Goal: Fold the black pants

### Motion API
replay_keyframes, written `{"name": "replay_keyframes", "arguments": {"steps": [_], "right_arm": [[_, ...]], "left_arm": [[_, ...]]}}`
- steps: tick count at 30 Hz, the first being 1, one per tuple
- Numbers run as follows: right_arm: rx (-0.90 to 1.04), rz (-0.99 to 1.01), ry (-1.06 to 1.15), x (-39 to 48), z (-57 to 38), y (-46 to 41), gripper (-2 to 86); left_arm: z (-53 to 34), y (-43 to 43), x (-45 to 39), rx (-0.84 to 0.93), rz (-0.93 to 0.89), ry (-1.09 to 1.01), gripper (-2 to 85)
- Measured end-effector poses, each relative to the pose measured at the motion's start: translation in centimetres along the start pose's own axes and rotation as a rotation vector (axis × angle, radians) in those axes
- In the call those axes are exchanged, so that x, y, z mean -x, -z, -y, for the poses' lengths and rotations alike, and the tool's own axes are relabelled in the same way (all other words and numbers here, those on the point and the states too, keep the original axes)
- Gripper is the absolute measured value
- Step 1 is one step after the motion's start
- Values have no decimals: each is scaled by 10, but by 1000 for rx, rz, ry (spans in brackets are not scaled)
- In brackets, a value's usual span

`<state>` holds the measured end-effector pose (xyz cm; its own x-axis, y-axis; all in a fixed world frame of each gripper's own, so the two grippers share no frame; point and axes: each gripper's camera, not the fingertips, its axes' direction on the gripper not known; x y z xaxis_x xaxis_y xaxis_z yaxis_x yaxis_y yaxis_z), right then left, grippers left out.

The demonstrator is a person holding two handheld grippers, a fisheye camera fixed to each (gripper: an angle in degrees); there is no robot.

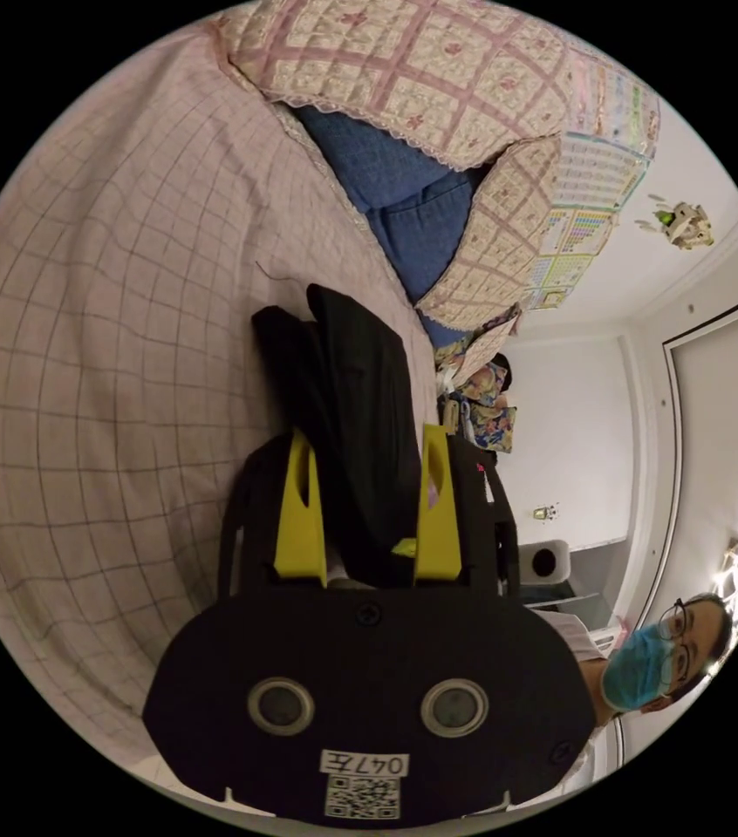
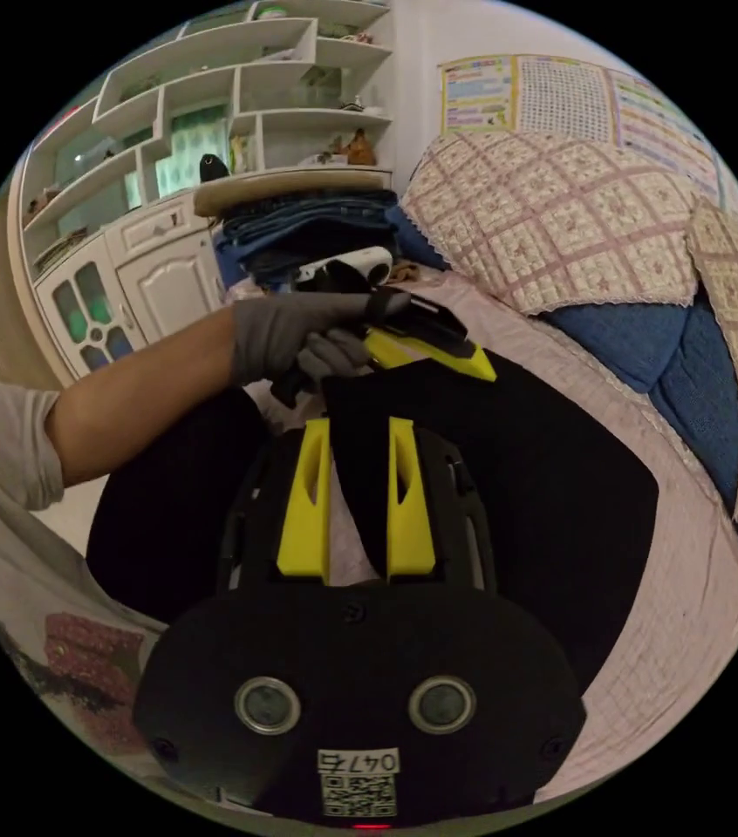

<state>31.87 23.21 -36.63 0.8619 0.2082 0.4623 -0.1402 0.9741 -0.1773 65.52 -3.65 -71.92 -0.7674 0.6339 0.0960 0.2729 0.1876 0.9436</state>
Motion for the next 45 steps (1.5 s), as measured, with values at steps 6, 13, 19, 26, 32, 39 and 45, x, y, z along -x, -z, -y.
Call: {"name": "replay_keyframes", "arguments": {"steps": [6,13,19,26,32,39,45], "right_arm": [[-178,-35,-433,-147,-53,70,82],[-40,-56,-799,-277,-125,47,90],[-77,65,-840,-302,-119,24,10],[-69,-86,-604,-269,-38,49,-10],[-87,-169,-228,-205,95,74,-10],[-214,8,86,-142,291,60,-10],[-348,114,192,-76,510,33,4]], "left_arm": [[-24,6,29,24,72,-12,108],[-61,16,56,57,175,-71,61],[-111,34,87,30,149,-100,48],[-193,62,89,-20,215,-270,41],[-338,160,85,-285,118,-352,41],[-511,357,48,-640,241,-403,40],[-585,527,10,-959,385,-304,44]]}}
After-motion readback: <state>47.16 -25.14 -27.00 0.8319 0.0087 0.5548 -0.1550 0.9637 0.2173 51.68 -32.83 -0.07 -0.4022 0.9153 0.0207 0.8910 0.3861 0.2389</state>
